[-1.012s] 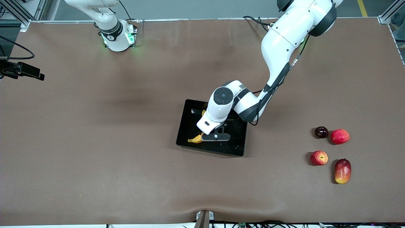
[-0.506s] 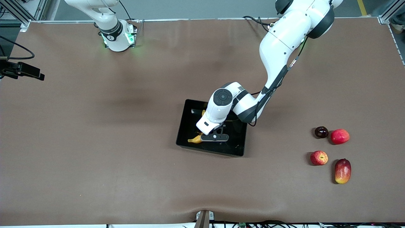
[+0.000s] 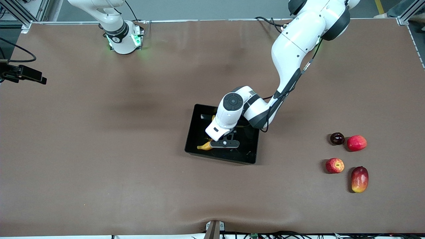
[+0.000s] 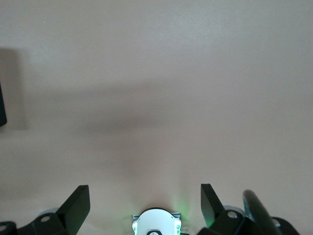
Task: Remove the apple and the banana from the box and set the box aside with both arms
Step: 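Lower the left gripper and close it on the yellow banana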
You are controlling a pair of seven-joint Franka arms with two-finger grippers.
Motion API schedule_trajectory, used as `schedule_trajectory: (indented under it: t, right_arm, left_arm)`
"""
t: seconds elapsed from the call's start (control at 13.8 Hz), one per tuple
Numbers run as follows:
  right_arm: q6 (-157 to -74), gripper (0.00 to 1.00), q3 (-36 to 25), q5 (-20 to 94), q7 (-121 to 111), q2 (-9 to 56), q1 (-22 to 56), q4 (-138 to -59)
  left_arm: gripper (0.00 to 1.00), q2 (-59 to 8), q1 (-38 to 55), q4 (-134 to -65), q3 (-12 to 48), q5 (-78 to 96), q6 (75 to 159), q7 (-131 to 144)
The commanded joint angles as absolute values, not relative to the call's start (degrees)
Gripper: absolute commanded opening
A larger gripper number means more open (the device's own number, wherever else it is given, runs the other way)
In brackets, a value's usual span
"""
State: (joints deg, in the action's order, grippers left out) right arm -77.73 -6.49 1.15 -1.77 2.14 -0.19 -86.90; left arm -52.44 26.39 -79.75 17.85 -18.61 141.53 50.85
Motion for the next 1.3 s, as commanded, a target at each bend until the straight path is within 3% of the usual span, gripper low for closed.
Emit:
schedule_trajectory:
  t: [0.0,0.94,1.08,1.23]
  right_arm:
    - [-77.3,1.0,-5.9,1.1,-2.2,2.3,-1.1,-86.6]
    - [-76.7,1.0,-6.0,1.1,-2.3,2.6,-1.2,-86.7]
    - [-76.7,1.0,-6.0,1.1,-2.3,2.6,-1.2,-86.7]
    - [-76.7,1.0,-6.0,1.1,-2.3,2.6,-1.1,-86.7]
  left_arm:
    - [1.0,-53.3,27.2,-78.4,17.2,-19.8,142.2,51.1]
    - [1.0,-53.2,27.2,-78.5,17.2,-19.8,142.2,50.8]
    - [0.83,-53.2,27.2,-78.5,17.2,-19.8,142.2,50.7]
    - [0.8,-53.2,27.2,-78.5,17.2,-19.8,142.2,50.8]
